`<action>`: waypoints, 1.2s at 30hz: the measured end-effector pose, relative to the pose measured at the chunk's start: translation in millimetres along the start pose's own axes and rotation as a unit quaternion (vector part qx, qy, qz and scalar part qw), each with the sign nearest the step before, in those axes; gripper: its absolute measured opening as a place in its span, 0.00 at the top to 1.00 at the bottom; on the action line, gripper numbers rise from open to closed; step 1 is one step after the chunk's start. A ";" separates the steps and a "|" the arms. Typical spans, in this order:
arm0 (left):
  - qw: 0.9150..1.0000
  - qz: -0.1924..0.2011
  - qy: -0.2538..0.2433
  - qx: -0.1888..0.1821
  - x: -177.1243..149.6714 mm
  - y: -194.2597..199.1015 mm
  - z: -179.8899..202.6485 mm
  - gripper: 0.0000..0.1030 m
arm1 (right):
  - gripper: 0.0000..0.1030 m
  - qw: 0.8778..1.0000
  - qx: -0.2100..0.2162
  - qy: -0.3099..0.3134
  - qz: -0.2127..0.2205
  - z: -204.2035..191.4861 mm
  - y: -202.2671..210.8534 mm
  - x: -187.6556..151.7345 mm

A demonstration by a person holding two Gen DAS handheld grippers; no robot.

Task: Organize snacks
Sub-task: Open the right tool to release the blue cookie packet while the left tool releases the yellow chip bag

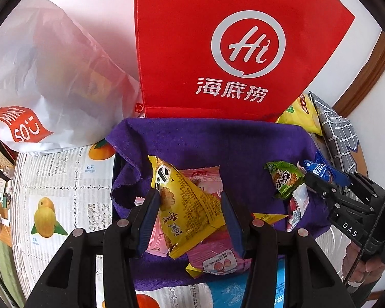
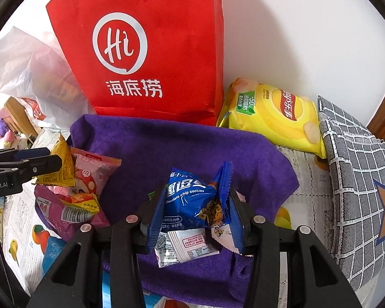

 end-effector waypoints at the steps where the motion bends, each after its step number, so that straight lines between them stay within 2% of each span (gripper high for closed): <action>1: 1.000 0.000 0.000 0.000 0.0 0.1 0.1 0.54 | 0.56 1.000 0.000 0.000 0.000 -0.1 0.2 -0.1; 5: 1.000 -0.002 0.001 -0.003 -0.3 -0.2 0.2 0.53 | 0.56 1.000 0.000 0.000 0.000 -0.1 0.0 -0.1; 11: 1.000 0.004 0.007 -0.004 2.4 2.3 -2.2 0.41 | 0.56 1.000 0.000 -0.001 -0.001 -0.5 -0.5 -0.5; 21: 1.000 0.008 0.005 -0.006 3.2 6.1 -0.4 0.39 | 0.54 1.000 -0.001 0.004 -0.004 -3.7 -4.2 -1.1; 31: 1.000 0.015 0.009 -0.009 3.9 9.7 -0.8 0.39 | 0.40 1.000 0.011 0.011 0.013 -11.0 4.3 2.7; 36: 0.999 0.024 0.019 -0.013 6.5 14.9 -4.1 0.39 | 0.31 0.999 0.022 0.006 0.043 -14.0 19.7 10.4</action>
Point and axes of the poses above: each gripper's, at about its wrist camera, not at the fingertips, and y roughly against the way its jaws point, z to its right, x to its top, the point moved 8 cm from there along -y, roughly the way its jaws point, and after that the axes turned 7 degrees about x, right-handed, at the moved point
